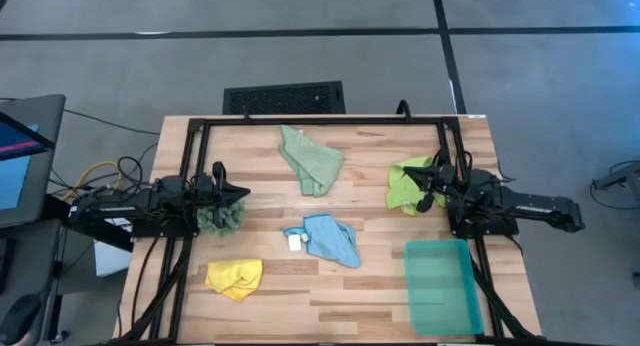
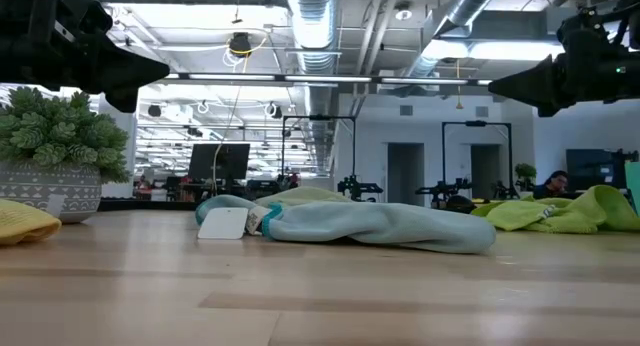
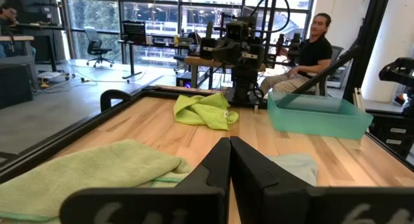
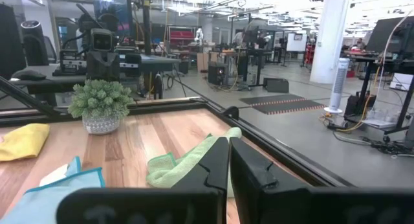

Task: Fold microfiber towels

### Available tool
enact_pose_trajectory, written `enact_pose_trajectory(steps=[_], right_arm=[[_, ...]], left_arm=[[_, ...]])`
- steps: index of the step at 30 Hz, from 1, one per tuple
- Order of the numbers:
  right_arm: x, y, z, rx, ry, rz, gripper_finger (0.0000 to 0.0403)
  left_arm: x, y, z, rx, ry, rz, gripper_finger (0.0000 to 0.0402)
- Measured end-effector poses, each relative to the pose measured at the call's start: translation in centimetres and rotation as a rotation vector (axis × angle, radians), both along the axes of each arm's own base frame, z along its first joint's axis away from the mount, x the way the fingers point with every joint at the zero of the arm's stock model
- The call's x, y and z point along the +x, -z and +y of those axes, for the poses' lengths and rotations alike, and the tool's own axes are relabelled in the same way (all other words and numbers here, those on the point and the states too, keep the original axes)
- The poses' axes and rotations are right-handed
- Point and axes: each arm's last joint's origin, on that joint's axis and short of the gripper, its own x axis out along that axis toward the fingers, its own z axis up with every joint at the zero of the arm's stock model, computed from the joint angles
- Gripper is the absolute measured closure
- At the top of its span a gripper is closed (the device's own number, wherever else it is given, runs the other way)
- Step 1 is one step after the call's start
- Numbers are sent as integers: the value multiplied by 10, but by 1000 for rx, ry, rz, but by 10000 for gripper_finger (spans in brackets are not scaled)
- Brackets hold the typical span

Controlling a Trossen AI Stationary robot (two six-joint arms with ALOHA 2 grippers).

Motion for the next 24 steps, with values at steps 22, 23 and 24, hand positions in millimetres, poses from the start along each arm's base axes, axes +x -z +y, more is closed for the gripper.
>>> enact_pose_trajectory(steps=[22, 23, 24], right_arm=[[0, -24, -4, 334, -12, -397, 365], [3, -22, -4, 354, -9, -374, 364], [6, -19, -4, 377, -4, -345, 363]], left_arm=[[0, 0, 0, 0, 0, 0, 401], [0, 0, 0, 0, 0, 0, 401], [0, 0, 0, 0, 0, 0, 401]])
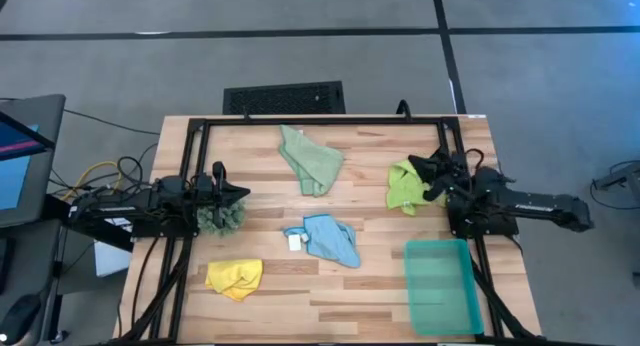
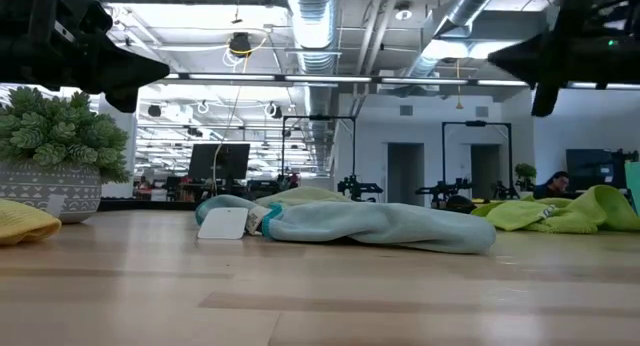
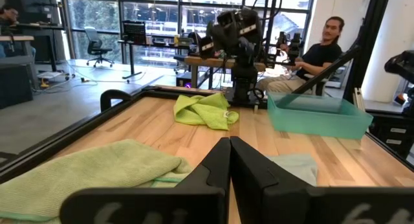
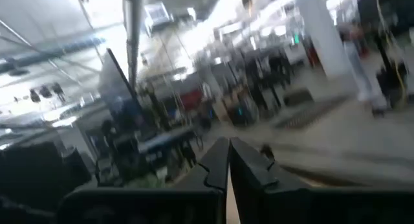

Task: Fold microfiber towels
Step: Fold the blue microfiber cloth

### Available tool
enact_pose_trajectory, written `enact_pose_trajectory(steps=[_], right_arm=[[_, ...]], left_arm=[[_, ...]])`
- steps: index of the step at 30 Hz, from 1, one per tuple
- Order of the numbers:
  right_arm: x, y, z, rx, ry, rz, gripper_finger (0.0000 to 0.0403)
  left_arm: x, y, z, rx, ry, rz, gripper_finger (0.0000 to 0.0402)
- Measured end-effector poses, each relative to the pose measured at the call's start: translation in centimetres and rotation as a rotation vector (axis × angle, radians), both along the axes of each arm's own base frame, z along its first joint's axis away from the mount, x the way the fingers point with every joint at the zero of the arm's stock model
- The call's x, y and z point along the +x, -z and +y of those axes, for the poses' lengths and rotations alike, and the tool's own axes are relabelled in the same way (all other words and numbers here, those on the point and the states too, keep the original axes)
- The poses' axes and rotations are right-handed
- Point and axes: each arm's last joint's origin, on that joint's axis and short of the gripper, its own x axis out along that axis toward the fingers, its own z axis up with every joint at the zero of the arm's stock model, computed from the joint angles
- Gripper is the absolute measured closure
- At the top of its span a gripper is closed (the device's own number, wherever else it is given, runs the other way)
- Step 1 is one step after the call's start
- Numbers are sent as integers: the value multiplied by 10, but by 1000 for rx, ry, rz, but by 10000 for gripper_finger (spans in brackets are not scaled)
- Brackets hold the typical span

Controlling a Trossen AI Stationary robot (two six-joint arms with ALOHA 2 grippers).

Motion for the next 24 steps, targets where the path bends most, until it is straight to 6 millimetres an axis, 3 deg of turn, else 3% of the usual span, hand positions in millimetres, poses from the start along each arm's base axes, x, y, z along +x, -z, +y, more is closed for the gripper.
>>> enact_pose_trajectory(steps=[6, 14, 24], right_arm=[[20, -3, -1, 71, -48, 213, 342], [58, -25, 4, 73, -219, 560, 291], [124, -22, 21, 78, -581, 821, 209]], left_arm=[[0, 0, 0, 0, 0, 0, 401], [0, 0, 0, 0, 0, 0, 401], [0, 0, 0, 0, 0, 0, 401]])
